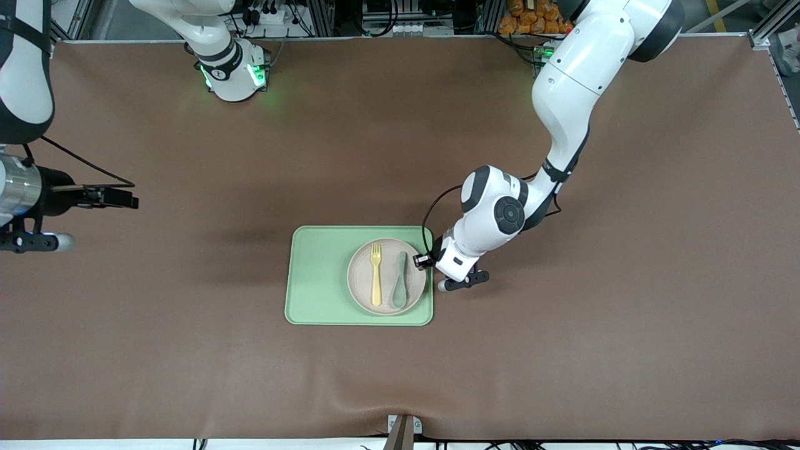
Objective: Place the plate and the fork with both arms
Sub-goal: 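Slide the plate onto the green tray with the left gripper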
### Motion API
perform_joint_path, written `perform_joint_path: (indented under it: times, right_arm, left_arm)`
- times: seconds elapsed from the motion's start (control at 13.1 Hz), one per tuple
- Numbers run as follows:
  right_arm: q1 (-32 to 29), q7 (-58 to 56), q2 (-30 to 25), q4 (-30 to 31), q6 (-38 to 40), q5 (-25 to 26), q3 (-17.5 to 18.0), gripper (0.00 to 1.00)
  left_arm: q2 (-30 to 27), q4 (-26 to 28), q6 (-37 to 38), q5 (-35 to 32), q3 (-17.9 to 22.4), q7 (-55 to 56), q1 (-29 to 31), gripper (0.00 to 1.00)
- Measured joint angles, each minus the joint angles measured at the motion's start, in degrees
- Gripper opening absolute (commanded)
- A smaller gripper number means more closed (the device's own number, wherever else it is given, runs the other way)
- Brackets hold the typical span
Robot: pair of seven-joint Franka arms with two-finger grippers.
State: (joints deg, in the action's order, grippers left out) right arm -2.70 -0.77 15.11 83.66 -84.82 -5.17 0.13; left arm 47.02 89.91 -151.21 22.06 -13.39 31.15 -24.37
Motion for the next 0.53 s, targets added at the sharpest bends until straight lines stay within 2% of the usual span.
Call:
perform_joint_path:
  times: [0.23,0.31,0.38,0.46,0.53]
  right_arm:
    - [2.16,-0.01,0.75,0.00,-3.08,-0.72,0.05,1.00]
    - [3.37,0.00,0.91,0.00,-4.18,-0.72,0.10,1.00]
    - [4.71,0.03,1.21,0.00,-5.14,-0.73,0.14,1.00]
    - [6.14,0.43,1.68,0.00,-6.13,-0.76,0.17,1.00]
    - [7.70,1.68,2.31,0.00,-7.48,-0.79,0.20,1.00]
  left_arm:
    - [0.00,-0.21,-0.02,-0.95,0.15,0.00,0.00,0.19]
    - [0.00,-0.25,-0.02,-0.99,0.18,0.00,0.00,0.23]
    - [0.00,-0.29,-0.04,-1.00,0.23,0.00,0.01,0.31]
    - [-0.01,-0.48,-0.12,-1.00,0.30,0.00,0.05,0.32]
    - [-0.07,-0.87,-0.26,-1.00,0.33,0.00,0.15,0.38]
